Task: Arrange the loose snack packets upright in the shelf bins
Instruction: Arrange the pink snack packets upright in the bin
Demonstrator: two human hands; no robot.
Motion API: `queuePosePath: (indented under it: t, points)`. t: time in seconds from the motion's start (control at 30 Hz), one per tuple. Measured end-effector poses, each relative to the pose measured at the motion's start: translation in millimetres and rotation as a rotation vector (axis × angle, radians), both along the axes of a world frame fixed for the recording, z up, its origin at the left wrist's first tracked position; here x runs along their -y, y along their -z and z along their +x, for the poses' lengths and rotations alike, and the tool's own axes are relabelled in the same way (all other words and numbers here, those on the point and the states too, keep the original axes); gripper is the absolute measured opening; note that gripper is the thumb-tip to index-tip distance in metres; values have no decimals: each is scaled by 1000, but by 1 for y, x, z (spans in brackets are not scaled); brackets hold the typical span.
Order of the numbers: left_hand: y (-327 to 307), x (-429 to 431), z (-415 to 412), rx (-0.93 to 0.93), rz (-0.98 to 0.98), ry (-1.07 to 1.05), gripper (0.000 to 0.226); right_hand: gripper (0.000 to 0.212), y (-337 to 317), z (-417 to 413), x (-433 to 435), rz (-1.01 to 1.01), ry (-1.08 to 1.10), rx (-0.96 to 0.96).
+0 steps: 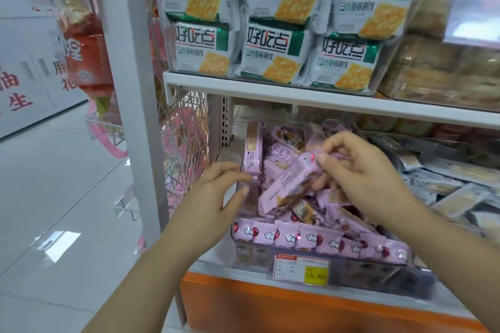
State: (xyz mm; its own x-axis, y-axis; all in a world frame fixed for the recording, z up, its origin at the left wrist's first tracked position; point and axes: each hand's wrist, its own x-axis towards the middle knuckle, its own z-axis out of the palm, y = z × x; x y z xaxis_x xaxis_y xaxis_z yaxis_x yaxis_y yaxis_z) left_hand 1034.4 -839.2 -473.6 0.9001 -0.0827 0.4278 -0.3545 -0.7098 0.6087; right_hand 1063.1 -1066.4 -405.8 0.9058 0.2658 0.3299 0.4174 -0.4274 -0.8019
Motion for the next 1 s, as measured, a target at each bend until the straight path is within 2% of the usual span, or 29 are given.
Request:
queuePosePath:
  t: [0.13, 0.23, 0.33, 0.43, 0.6, 0.87, 1.0]
  points:
    - [-2, 3, -2, -11, 11, 8, 26, 15, 5, -14, 19, 357, 100, -31]
    - [-4, 4, -2, -10, 9, 18, 26, 13, 9, -27, 33, 400, 218, 87]
    - [-5, 6, -1, -5, 16, 25, 26, 22, 7, -27, 45, 321, 282, 207]
    - [-5, 8, 0, 3, 23, 24, 27, 26, 1, -20, 52, 149, 365, 258]
    - [-6, 9, 0, -13, 21, 26, 28, 10, -1, -9, 62, -20, 426, 174]
    - [-6, 6, 2, -23, 36, 28, 28, 31, 6, -10, 65, -246, 424, 103]
    - [-6, 5, 1, -26, 33, 31, 27, 37, 2, -8, 63, -286, 401, 126]
